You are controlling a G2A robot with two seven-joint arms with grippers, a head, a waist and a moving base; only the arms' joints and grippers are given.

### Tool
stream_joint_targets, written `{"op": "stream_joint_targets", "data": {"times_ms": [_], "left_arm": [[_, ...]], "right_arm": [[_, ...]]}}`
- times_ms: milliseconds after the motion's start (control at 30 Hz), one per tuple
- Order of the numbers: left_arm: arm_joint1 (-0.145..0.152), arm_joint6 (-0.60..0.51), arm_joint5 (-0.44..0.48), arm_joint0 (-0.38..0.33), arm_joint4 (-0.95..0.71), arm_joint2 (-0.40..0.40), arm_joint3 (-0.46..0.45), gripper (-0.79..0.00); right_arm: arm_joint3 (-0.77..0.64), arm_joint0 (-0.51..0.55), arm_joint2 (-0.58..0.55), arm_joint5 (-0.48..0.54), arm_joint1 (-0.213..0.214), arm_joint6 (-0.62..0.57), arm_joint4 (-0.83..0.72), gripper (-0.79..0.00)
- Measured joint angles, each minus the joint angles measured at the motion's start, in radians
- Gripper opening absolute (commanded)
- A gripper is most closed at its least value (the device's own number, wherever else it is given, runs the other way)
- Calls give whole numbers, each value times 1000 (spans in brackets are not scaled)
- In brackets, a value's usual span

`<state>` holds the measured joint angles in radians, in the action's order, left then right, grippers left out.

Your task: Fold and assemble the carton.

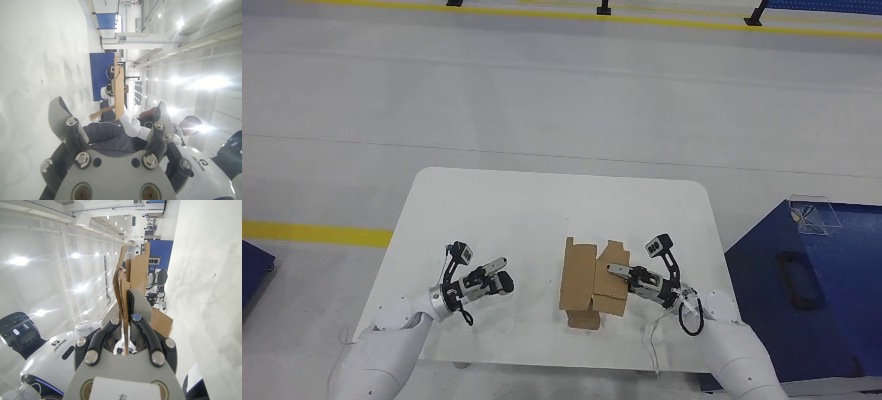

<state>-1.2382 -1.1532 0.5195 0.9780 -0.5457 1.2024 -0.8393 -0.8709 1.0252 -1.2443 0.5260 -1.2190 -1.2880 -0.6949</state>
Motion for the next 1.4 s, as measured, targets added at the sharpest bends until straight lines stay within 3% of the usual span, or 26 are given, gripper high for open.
{"op": "stream_joint_targets", "data": {"times_ms": [133, 367, 567, 700, 1000, 1100, 1200, 1400], "left_arm": [[0, -2, -1, 0, -2, -1, 0, 0], [0, -2, -1, 0, -2, -1, 0, 0], [0, -2, -1, 0, -2, -1, 0, 0], [0, -2, -1, 0, -2, -1, 0, 0], [0, -2, -1, 0, -2, -1, 0, 0], [0, -2, -1, 0, -2, -1, 0, 0], [0, -2, -1, 0, -2, -1, 0, 0], [0, -2, -1, 0, -2, -1, 0, 0]], "right_arm": [[-127, 11, -24, 51, 14, 45, 85, -785], [-665, 108, -123, 65, 44, 68, 68, -785], [-1000, 84, -142, 1, 47, 132, 53, -785], [-1075, 45, -124, -43, 44, 190, 46, -785], [-1062, 63, -105, -71, 42, 218, 27, -785], [-1007, 106, -64, -205, 33, 228, -163, -785], [-926, 110, -2, -353, 20, 178, -488, -785], [-830, 114, 205, -684, -25, 177, -1017, -785]]}}
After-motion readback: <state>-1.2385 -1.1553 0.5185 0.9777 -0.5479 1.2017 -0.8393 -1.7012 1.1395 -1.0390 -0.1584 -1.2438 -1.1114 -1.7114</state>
